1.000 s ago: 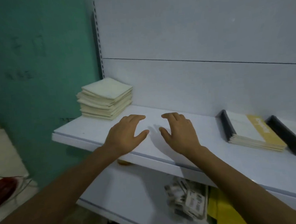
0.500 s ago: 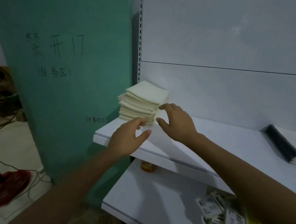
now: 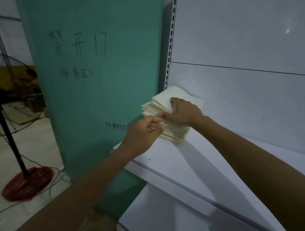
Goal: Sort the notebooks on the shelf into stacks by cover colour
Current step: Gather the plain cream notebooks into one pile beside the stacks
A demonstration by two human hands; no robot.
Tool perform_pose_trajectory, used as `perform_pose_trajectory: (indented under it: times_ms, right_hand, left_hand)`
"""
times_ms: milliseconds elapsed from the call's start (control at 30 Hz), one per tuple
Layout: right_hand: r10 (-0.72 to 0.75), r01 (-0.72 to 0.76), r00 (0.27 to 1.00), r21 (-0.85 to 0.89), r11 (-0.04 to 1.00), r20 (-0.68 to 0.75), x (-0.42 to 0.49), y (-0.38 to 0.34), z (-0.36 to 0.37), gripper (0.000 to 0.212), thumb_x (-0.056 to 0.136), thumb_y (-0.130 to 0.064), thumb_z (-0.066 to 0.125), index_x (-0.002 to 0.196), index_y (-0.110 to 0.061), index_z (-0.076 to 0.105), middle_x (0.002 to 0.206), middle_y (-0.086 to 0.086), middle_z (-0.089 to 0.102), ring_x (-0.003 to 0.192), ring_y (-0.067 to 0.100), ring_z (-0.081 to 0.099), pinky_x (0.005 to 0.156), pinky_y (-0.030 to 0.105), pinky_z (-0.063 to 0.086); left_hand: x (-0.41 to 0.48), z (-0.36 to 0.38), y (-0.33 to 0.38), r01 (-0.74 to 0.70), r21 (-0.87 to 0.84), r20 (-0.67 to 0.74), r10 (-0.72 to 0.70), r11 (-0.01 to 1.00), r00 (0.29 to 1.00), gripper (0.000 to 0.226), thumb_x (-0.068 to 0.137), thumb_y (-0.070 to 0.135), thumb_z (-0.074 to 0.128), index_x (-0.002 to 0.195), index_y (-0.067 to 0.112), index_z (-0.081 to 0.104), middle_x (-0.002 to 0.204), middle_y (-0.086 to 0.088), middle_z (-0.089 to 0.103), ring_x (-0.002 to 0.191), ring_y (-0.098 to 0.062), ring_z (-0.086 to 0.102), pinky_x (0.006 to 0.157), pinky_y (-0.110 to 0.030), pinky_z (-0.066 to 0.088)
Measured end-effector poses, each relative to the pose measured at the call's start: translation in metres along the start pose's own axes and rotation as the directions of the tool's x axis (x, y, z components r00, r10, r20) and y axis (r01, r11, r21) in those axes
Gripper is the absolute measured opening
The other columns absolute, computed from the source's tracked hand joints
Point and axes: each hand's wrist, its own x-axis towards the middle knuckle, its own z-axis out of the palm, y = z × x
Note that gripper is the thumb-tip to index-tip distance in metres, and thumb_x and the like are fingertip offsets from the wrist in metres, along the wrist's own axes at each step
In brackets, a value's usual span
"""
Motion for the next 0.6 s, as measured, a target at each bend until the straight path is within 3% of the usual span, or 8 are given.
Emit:
perform_pose_trajectory:
  times_ms: [167, 300, 433, 600]
  right_hand:
    - [0.005, -0.008, 0.999, -0.070, 0.997, -0.040, -0.002, -0.002, 0.005, 0.077, 0.081, -0.070, 0.047, 0.137, -0.018, 0.038, 0.131, 0.008, 0.052, 0.116, 0.028, 0.051, 0.088, 0.038, 0.042]
    - [0.020, -0.028, 0.997, -0.113, 0.993, -0.070, -0.012, -0.007, 0.003, 0.068, 0.088, -0.068, 0.038, 0.135, -0.018, 0.041, 0.129, 0.007, 0.054, 0.114, 0.028, 0.052, 0.086, 0.038, 0.042]
    - [-0.034, -0.001, 0.990, -0.250, 0.968, -0.136, -0.028, -0.015, 0.002, 0.047, 0.099, -0.045, 0.031, 0.138, -0.019, 0.038, 0.130, 0.005, 0.055, 0.112, 0.029, 0.052, 0.081, 0.035, 0.040]
    - [-0.054, -0.026, 0.969, -0.320, 0.947, -0.240, -0.053, -0.029, 0.000, 0.042, 0.101, -0.038, 0.033, 0.138, -0.021, 0.040, 0.127, 0.003, 0.059, 0.104, 0.029, 0.058, 0.075, 0.033, 0.040]
  left_hand:
    - [0.021, -0.007, -0.008, 0.079, -0.099, 0.085, -0.070, 0.992, 0.994, 0.012, 0.090, 0.027, 0.063, 0.098, 0.035, 0.059, 0.095, -0.005, 0.069, 0.090, -0.027, 0.066, 0.081, -0.041, 0.050]
    - [0.036, -0.020, -0.009, 0.155, -0.180, 0.166, -0.125, 0.971, 0.978, 0.007, 0.092, 0.029, 0.058, 0.099, 0.031, 0.060, 0.099, -0.001, 0.071, 0.082, -0.012, 0.067, 0.077, -0.028, 0.049]
    - [0.048, -0.036, -0.010, 0.274, -0.277, 0.239, -0.210, 0.921, 0.948, 0.041, 0.097, 0.050, 0.040, 0.109, 0.018, 0.062, 0.098, -0.001, 0.073, 0.084, -0.015, 0.070, 0.076, -0.028, 0.053]
    - [0.056, -0.045, -0.006, 0.372, -0.335, 0.395, -0.230, 0.866, 0.890, 0.065, 0.093, 0.066, 0.023, 0.110, 0.017, 0.063, 0.097, -0.003, 0.074, 0.088, -0.019, 0.072, 0.080, -0.032, 0.055]
